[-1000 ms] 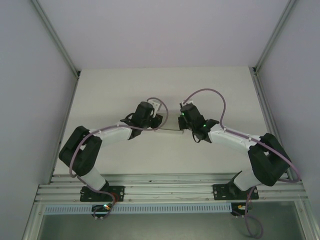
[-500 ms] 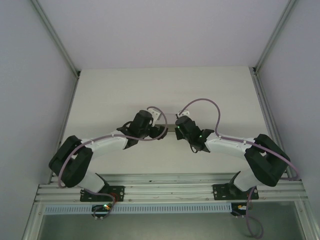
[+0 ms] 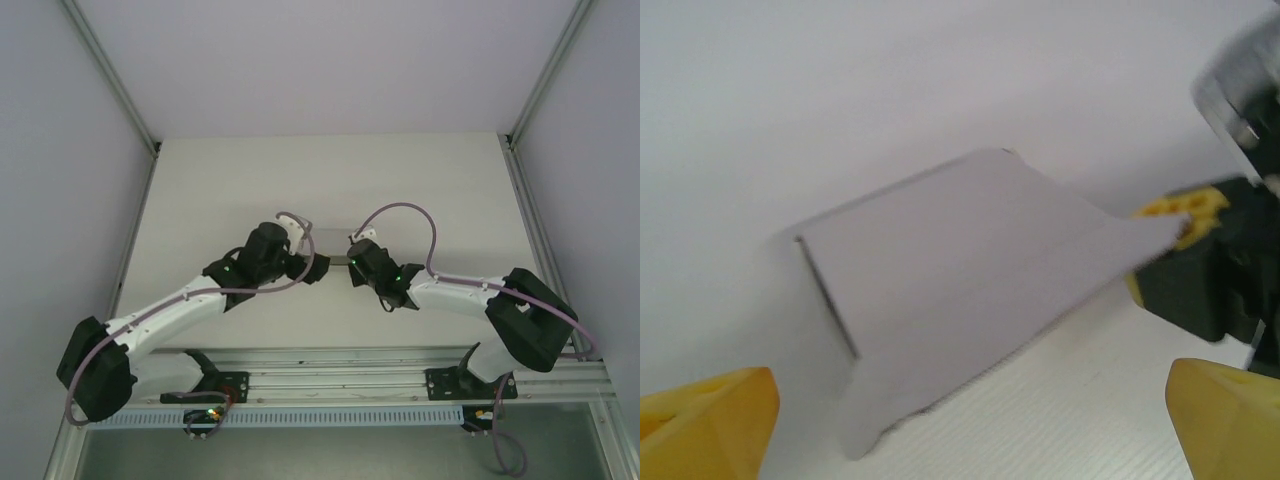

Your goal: Assemble paper box

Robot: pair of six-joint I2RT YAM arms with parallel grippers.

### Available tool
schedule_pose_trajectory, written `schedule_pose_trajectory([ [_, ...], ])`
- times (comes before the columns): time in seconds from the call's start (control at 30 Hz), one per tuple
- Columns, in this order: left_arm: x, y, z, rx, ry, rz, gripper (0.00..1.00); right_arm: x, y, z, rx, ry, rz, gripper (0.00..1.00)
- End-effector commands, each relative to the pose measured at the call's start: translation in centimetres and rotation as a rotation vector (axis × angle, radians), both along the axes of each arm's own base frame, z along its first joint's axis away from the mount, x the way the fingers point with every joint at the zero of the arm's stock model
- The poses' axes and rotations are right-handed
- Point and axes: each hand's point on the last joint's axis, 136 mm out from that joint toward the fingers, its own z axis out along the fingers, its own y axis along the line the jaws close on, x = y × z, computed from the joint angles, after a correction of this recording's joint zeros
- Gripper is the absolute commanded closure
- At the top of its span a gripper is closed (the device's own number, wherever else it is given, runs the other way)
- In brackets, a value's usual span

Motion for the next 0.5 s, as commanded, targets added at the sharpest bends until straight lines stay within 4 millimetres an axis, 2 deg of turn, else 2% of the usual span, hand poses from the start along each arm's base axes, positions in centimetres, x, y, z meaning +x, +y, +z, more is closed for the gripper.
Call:
schedule_pose_trajectory([
  [0.0, 2.1, 2.2, 0.3, -0.065, 0.135, 0.156, 0.00, -1.0, -0.9, -2.0, -0.054, 0.037, -0.013, 0.99],
  [0.13, 5.4, 2.2, -0.7, -0.124, 0.211, 0.188, 0.00, -1.2, -0.9, -2.7, -0.060, 0.037, 0.001, 0.97],
  [0.27, 8.0, 1.2, -2.3, -0.162, 0.299, 0.175, 0.00, -1.2, -0.8, -3.5, -0.088, 0.048, 0.019, 0.96],
  [0.37, 9.2, 0.8, -3.9, -0.191, 0.362, 0.161, 0.03, -1.3, -0.6, -4.2, -0.092, 0.064, 0.025, 0.96],
  [0.47, 9.5, 0.4, -5.4, -0.193, 0.408, 0.128, 0.13, -1.4, -0.4, -4.7, -0.082, 0.072, 0.039, 0.94],
])
